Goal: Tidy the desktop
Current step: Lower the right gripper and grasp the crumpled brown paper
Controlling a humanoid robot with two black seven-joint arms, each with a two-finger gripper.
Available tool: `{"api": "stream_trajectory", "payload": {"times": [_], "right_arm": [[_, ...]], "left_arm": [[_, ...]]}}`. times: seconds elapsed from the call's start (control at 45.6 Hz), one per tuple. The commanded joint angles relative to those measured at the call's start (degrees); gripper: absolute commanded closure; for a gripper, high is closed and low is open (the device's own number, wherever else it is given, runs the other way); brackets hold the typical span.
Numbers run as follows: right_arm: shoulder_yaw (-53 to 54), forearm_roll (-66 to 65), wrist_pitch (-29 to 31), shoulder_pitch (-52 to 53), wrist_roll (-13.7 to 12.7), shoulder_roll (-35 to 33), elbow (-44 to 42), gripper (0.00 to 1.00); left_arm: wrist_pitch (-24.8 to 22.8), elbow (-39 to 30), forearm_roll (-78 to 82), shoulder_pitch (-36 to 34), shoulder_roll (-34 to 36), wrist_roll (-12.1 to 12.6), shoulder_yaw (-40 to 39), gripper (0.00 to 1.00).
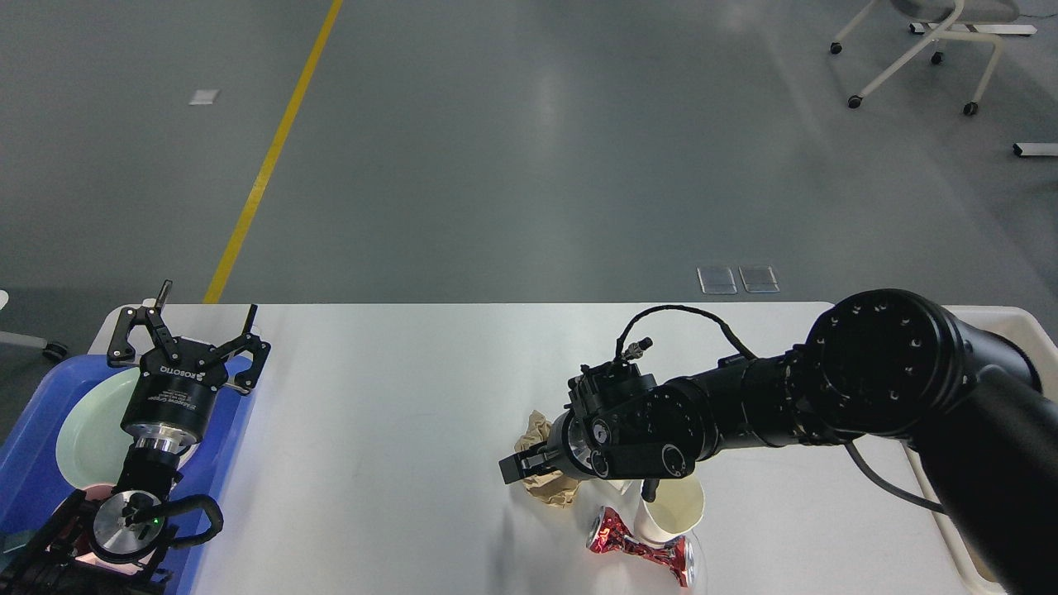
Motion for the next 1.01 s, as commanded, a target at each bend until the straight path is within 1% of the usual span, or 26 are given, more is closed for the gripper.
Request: {"api": "stream_trajectory", "payload": {"times": [0.0, 0.088, 0.197, 0.241, 0.285, 0.307, 0.394, 0.46, 0.504, 0.526, 0.986], "right_arm": [[0.00, -1.62, -1.37, -1.32, 0.05, -0.08, -0.05, 0.02], [0.08, -1.71, -2.16, -1.50, 0.05, -0.08, 0.03, 0.03], [0.08, -1.71, -2.34, -1.50, 0.05, -0.08, 0.03, 0.14], [0.08, -1.62, -2.34, -1.59, -0.04, -0.08, 0.12, 0.20], [0.08, -1.54, -2.34, -1.59, -0.04, 0.01, 0.21, 0.31], [0.08, -1.19, -2.25, -1.59, -0.04, 0.10, 0.21, 0.40], [0.17, -0.13, -2.16, -1.68, -0.04, 0.10, 0.21, 0.66], [0.43, 1.53, -2.16, -2.03, -0.04, 0.19, 0.21, 0.83], [0.44, 3.29, -2.07, -2.12, -0.04, 0.19, 0.21, 0.95], [0.43, 4.17, -2.16, -2.12, -0.12, 0.19, 0.21, 1.00], [0.43, 14.63, -2.95, -1.59, -0.04, 0.54, 0.47, 1.00]], "left_arm": [[0.00, 0.00, 0.00, 0.00, 0.00, -0.04, 0.00, 0.04], [0.00, 0.00, 0.00, 0.00, 0.00, -0.04, 0.00, 0.04], [0.00, 0.00, 0.00, 0.00, 0.00, 0.05, 0.00, 0.04], [0.00, 0.00, 0.00, 0.00, 0.00, -0.04, 0.00, 0.04], [0.00, 0.00, 0.00, 0.00, 0.00, 0.05, 0.00, 0.04], [0.00, 0.00, 0.00, 0.00, 0.00, -0.04, 0.00, 0.04], [0.00, 0.00, 0.00, 0.00, 0.00, -0.04, 0.00, 0.04], [0.00, 0.00, 0.00, 0.00, 0.00, -0.04, 0.00, 0.04], [0.00, 0.00, 0.00, 0.00, 0.00, 0.05, 0.00, 0.04], [0.00, 0.00, 0.00, 0.00, 0.00, 0.05, 0.00, 0.04], [0.00, 0.00, 0.00, 0.00, 0.00, 0.05, 0.00, 0.04]]}}
